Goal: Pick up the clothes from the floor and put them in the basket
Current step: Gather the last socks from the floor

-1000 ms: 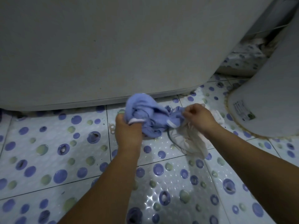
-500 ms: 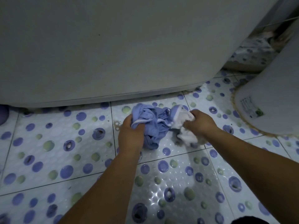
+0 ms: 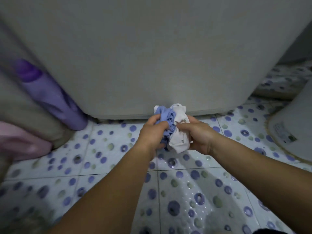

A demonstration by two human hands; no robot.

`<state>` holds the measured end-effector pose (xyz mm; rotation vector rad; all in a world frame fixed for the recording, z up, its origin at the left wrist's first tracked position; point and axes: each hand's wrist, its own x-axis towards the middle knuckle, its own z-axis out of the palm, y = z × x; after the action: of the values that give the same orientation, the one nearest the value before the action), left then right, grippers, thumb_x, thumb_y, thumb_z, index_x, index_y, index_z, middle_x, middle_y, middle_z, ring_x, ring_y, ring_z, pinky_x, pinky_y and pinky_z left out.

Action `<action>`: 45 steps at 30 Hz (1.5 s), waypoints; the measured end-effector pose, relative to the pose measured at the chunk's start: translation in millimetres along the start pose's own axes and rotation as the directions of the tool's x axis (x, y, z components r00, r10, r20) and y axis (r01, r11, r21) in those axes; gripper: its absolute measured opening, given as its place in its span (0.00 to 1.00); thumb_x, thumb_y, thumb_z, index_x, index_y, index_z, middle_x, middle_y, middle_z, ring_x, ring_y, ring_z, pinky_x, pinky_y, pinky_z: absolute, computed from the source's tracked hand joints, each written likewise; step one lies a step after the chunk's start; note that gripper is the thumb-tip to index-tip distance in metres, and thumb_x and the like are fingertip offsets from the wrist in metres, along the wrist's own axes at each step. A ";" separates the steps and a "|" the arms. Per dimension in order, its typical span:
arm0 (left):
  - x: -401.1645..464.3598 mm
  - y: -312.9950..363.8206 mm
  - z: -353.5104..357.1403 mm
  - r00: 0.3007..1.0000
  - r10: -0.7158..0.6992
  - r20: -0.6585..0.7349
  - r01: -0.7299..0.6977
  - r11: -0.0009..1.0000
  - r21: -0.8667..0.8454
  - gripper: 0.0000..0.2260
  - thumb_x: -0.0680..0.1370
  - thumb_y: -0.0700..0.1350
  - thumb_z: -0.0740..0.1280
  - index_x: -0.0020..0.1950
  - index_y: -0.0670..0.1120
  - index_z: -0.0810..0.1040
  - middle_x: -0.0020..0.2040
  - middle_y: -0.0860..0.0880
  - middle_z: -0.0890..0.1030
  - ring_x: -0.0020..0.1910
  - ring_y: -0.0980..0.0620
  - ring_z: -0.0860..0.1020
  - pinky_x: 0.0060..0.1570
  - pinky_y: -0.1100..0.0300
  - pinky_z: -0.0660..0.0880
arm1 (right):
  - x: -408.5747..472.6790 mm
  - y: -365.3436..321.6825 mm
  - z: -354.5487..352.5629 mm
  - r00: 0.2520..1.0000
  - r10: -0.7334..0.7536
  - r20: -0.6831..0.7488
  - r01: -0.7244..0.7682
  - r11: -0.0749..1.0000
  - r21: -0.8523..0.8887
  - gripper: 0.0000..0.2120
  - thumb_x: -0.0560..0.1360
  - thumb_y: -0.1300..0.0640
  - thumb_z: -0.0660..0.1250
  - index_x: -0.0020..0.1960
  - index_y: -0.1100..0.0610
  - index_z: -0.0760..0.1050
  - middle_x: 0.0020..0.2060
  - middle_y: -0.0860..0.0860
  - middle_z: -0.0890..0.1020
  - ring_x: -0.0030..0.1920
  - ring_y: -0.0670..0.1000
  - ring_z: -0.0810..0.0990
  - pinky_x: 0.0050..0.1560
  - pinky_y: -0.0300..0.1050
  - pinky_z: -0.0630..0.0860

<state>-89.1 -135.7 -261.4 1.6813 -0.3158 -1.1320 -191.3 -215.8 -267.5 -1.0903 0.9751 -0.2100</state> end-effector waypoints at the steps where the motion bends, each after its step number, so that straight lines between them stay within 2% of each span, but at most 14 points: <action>1: -16.4 12.1 -10.1 0.999 0.030 -0.014 -0.029 0.999 0.033 0.11 0.76 0.38 0.60 0.50 0.53 0.76 0.44 0.45 0.77 0.39 0.45 0.73 0.40 0.55 0.73 | -13.2 -10.5 11.2 1.000 -0.011 0.011 0.011 1.000 -0.011 0.15 0.79 0.63 0.58 0.58 0.46 0.73 0.43 0.49 0.81 0.39 0.49 0.80 0.39 0.45 0.77; 4: -67.9 47.7 -39.3 0.990 0.126 -0.069 -0.118 0.986 0.115 0.09 0.76 0.39 0.59 0.42 0.52 0.75 0.43 0.44 0.75 0.41 0.46 0.70 0.41 0.54 0.70 | -53.1 -44.1 46.6 0.996 -0.060 0.068 0.064 0.997 -0.054 0.17 0.79 0.61 0.58 0.64 0.48 0.71 0.50 0.52 0.81 0.43 0.52 0.79 0.45 0.49 0.77; 10: -186.2 105.1 -109.8 0.906 0.364 -0.215 -0.340 0.930 0.142 0.09 0.75 0.38 0.60 0.46 0.50 0.76 0.37 0.43 0.77 0.36 0.46 0.74 0.40 0.55 0.72 | -153.8 -101.5 134.7 0.946 -0.237 0.221 0.263 0.960 -0.095 0.18 0.78 0.63 0.59 0.66 0.52 0.70 0.51 0.54 0.80 0.42 0.51 0.79 0.42 0.47 0.77; 14: -263.7 127.3 -161.9 0.819 0.467 -0.332 -0.445 0.884 0.146 0.09 0.75 0.38 0.61 0.49 0.50 0.77 0.39 0.45 0.79 0.37 0.46 0.77 0.43 0.53 0.77 | -223.8 -127.3 198.1 0.867 -0.372 0.333 0.418 0.905 -0.076 0.17 0.78 0.64 0.59 0.65 0.52 0.71 0.43 0.51 0.80 0.40 0.50 0.78 0.42 0.46 0.76; 16: -300.2 136.4 -185.2 0.768 0.507 -0.392 -0.485 0.860 0.162 0.09 0.74 0.37 0.61 0.49 0.49 0.76 0.38 0.46 0.78 0.36 0.48 0.76 0.38 0.58 0.77 | -254.0 -136.2 227.7 0.820 -0.421 0.389 0.476 0.878 -0.052 0.18 0.77 0.65 0.58 0.64 0.52 0.72 0.41 0.50 0.80 0.39 0.50 0.78 0.40 0.45 0.76; 20: -380.5 148.6 -231.1 0.661 0.550 -0.511 -0.555 0.816 0.162 0.10 0.73 0.35 0.61 0.40 0.49 0.75 0.34 0.46 0.76 0.31 0.48 0.74 0.33 0.61 0.74 | -310.7 -148.5 290.5 0.722 -0.481 0.497 0.557 0.830 -0.005 0.17 0.77 0.65 0.58 0.64 0.54 0.73 0.42 0.51 0.80 0.38 0.50 0.79 0.38 0.44 0.77; 24: -435.4 158.3 -265.7 0.552 0.564 -0.614 -0.627 0.766 0.140 0.09 0.74 0.35 0.60 0.43 0.48 0.75 0.33 0.46 0.76 0.29 0.49 0.74 0.30 0.61 0.76 | -350.9 -162.7 343.2 0.615 -0.530 0.584 0.633 0.774 0.035 0.17 0.77 0.64 0.60 0.64 0.52 0.73 0.49 0.54 0.81 0.46 0.55 0.80 0.49 0.53 0.78; 30: -495.4 166.0 -312.4 0.388 0.566 -0.727 -0.674 0.713 0.196 0.09 0.74 0.36 0.60 0.40 0.49 0.73 0.34 0.47 0.75 0.30 0.49 0.74 0.31 0.60 0.78 | -399.0 -174.9 404.4 0.435 -0.557 0.707 0.695 0.708 0.130 0.17 0.78 0.66 0.57 0.66 0.56 0.71 0.42 0.52 0.79 0.40 0.50 0.79 0.35 0.41 0.79; 33: -501.7 156.3 -332.4 0.381 0.524 -0.761 -0.658 0.732 0.175 0.08 0.75 0.38 0.60 0.41 0.49 0.73 0.36 0.47 0.76 0.33 0.49 0.76 0.33 0.57 0.80 | -399.5 -169.3 426.0 0.424 -0.544 0.724 0.733 0.675 0.078 0.15 0.79 0.65 0.57 0.64 0.56 0.71 0.39 0.50 0.78 0.38 0.48 0.78 0.34 0.39 0.77; 37: -481.8 116.3 -355.9 0.502 0.346 -0.793 -0.431 0.895 0.117 0.07 0.77 0.41 0.62 0.39 0.48 0.71 0.38 0.46 0.74 0.34 0.47 0.75 0.36 0.52 0.80 | -365.0 -135.0 442.7 0.536 -0.410 0.738 0.767 0.602 -0.222 0.12 0.79 0.58 0.58 0.61 0.57 0.72 0.46 0.56 0.80 0.49 0.57 0.80 0.49 0.51 0.79; 40: -458.4 69.2 -370.7 0.604 0.147 -0.784 0.005 0.982 0.188 0.06 0.78 0.44 0.64 0.43 0.43 0.74 0.41 0.41 0.76 0.35 0.44 0.75 0.35 0.54 0.77 | -329.3 -95.0 439.4 0.661 -0.186 0.727 0.744 0.293 -0.601 0.20 0.80 0.51 0.58 0.69 0.57 0.65 0.60 0.60 0.76 0.57 0.60 0.78 0.60 0.57 0.77; 41: -449.5 51.5 -376.7 0.632 0.103 -0.768 0.211 0.931 0.298 0.09 0.78 0.45 0.64 0.48 0.40 0.76 0.46 0.38 0.79 0.40 0.41 0.78 0.37 0.54 0.76 | -317.1 -79.8 436.9 0.672 -0.134 0.728 0.740 0.126 -0.660 0.22 0.80 0.50 0.57 0.71 0.56 0.63 0.63 0.59 0.74 0.60 0.59 0.76 0.63 0.54 0.74; 43: -433.6 18.2 -386.4 0.652 0.083 -0.754 0.501 0.699 0.510 0.18 0.77 0.50 0.64 0.63 0.40 0.74 0.61 0.38 0.76 0.57 0.40 0.77 0.49 0.55 0.74 | -295.8 -50.4 432.6 0.636 -0.054 0.770 0.763 -0.105 -0.638 0.23 0.80 0.49 0.57 0.73 0.56 0.62 0.68 0.58 0.70 0.66 0.58 0.71 0.66 0.50 0.69; 45: -423.4 -6.6 -392.0 0.636 0.163 -0.755 0.537 0.608 0.584 0.22 0.78 0.52 0.62 0.71 0.50 0.67 0.69 0.41 0.67 0.67 0.40 0.69 0.63 0.52 0.70 | -275.5 -23.0 430.4 0.601 0.010 0.799 0.785 -0.191 -0.589 0.21 0.80 0.50 0.57 0.69 0.56 0.65 0.67 0.60 0.72 0.66 0.60 0.71 0.64 0.49 0.68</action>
<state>1.5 388.6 -38.1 2.9020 -0.0331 -0.2734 -22.4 213.2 -45.9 -2.7627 -0.1815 0.4078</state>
